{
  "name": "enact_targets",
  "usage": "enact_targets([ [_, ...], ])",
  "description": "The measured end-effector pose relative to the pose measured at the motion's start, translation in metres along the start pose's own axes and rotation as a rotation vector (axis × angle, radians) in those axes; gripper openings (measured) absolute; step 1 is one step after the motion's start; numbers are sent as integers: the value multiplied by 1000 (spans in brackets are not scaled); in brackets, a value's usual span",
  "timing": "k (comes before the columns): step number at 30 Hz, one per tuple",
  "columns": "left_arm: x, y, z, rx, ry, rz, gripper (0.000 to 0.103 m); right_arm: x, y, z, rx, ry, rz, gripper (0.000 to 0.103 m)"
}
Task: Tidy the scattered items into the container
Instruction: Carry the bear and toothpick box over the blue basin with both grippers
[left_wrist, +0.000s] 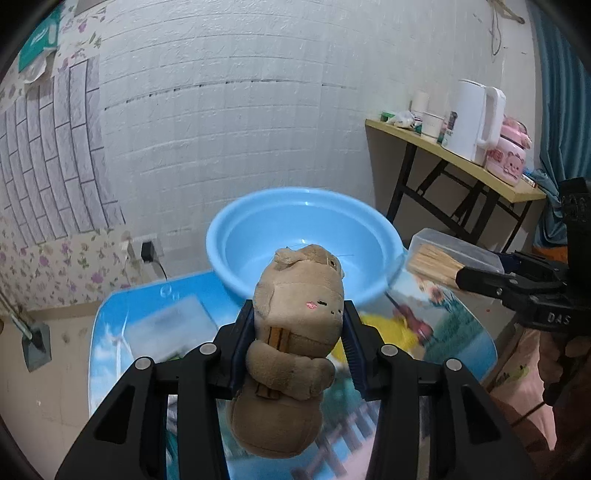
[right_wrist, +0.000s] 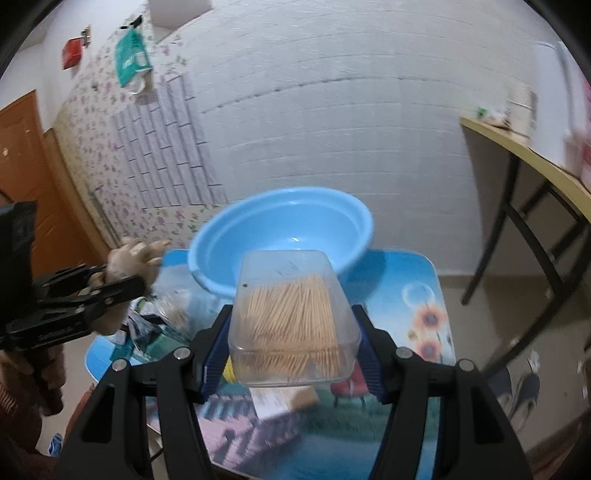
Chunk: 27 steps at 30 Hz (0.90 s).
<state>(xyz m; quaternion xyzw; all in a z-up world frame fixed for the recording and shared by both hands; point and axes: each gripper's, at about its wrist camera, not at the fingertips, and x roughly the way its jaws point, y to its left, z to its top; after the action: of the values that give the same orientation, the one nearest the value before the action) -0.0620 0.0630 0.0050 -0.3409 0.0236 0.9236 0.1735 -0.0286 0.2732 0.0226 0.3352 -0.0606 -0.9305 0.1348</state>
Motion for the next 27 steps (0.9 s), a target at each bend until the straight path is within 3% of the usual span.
enact_targets([
  [13,94,21,51,21,40,-27,44,94,-5,46,-55,129,2,60],
  [27,144,14,49,72,86,-129,47,142,2,45,-133,238,-32,60],
])
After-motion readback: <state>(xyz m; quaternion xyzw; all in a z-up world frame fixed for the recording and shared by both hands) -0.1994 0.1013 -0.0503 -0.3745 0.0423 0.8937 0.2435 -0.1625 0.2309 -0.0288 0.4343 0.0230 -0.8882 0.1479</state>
